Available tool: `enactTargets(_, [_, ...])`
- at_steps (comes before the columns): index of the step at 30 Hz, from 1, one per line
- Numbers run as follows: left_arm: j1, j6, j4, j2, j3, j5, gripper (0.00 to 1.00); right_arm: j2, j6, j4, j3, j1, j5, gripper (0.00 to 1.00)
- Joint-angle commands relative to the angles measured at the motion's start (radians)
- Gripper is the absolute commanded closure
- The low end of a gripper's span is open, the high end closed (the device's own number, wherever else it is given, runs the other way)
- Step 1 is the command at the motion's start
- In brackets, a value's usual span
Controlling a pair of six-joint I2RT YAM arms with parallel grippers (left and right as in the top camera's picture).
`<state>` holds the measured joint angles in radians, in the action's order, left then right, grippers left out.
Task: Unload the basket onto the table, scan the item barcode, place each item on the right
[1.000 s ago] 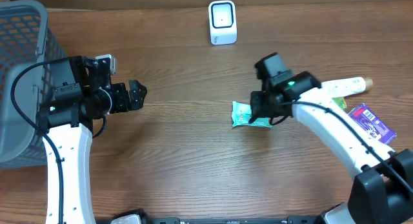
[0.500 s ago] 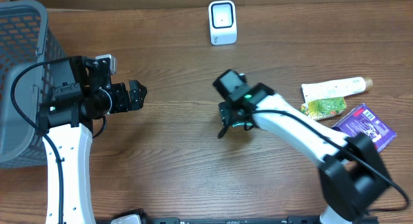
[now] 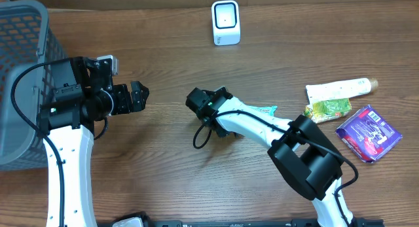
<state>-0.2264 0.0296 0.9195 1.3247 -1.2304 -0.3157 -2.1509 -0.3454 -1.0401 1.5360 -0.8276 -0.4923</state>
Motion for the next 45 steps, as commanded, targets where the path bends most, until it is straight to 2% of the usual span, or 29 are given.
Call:
enactTargets(1, [0.005, 0.008, -0.001, -0.005, -0.013, -0.014, 0.0, -0.032, -0.026, -0.03, 0.009, 0.006, -0.068, 0.47])
enactTargets(5, [0.005, 0.009, -0.001, -0.005, -0.013, -0.015, 0.0, -0.049, -0.048, -0.071, -0.001, 0.013, -0.068, 0.6])
enactTargets(9, [0.005, 0.008, -0.001, -0.005, -0.013, -0.015, 0.0, -0.096, -0.044, -0.071, -0.028, 0.031, -0.064, 0.61])
enactTargets(11, [0.005, 0.009, -0.001, -0.005, -0.013, -0.015, 0.0, -0.116, -0.04, -0.07, -0.037, 0.034, -0.064, 0.76])
enactTargets(12, [0.005, 0.008, -0.001, -0.005, -0.013, -0.014, 0.0, -0.121, -0.04, -0.07, -0.038, 0.033, -0.064, 0.93])
enactTargets(13, [0.005, 0.008, -0.001, -0.005, -0.013, -0.015, 0.0, -0.126, -0.041, -0.069, -0.038, 0.033, -0.063, 0.96])
enactTargets(21, [0.005, 0.008, -0.001, -0.005, -0.013, -0.015, 0.0, -0.087, -0.048, -0.107, 0.061, 0.032, -0.011, 0.96])
enactTargets(25, [0.005, 0.008, -0.001, -0.005, -0.013, -0.015, 0.0, 0.008, -0.02, -0.144, 0.16, 0.05, 0.143, 0.96])
enactTargets(28, [0.005, 0.008, -0.001, -0.005, -0.013, -0.015, 0.0, 0.101, 0.016, -0.12, 0.206, 0.087, 0.372, 0.96])
enactTargets(31, [0.005, 0.008, -0.001, -0.005, -0.013, -0.015, 0.0, 0.19, 0.035, -0.037, 0.206, 0.17, 0.676, 0.96])
enactTargets(38, [0.005, 0.009, -0.001, -0.005, -0.013, -0.015, 0.01, 0.218, 0.087, 0.131, 0.19, 0.315, 1.237, 0.96])
enactTargets(42, [0.005, 0.009, -0.001, -0.005, -0.013, -0.015, 0.0, 0.217, 0.027, 0.274, 0.107, 0.369, 1.352, 0.96])
enactTargets(45, [0.005, 0.008, -0.001, -0.005, -0.013, -0.015, 0.0, 0.217, -0.077, 0.561, -0.068, 0.385, 1.43, 0.96])
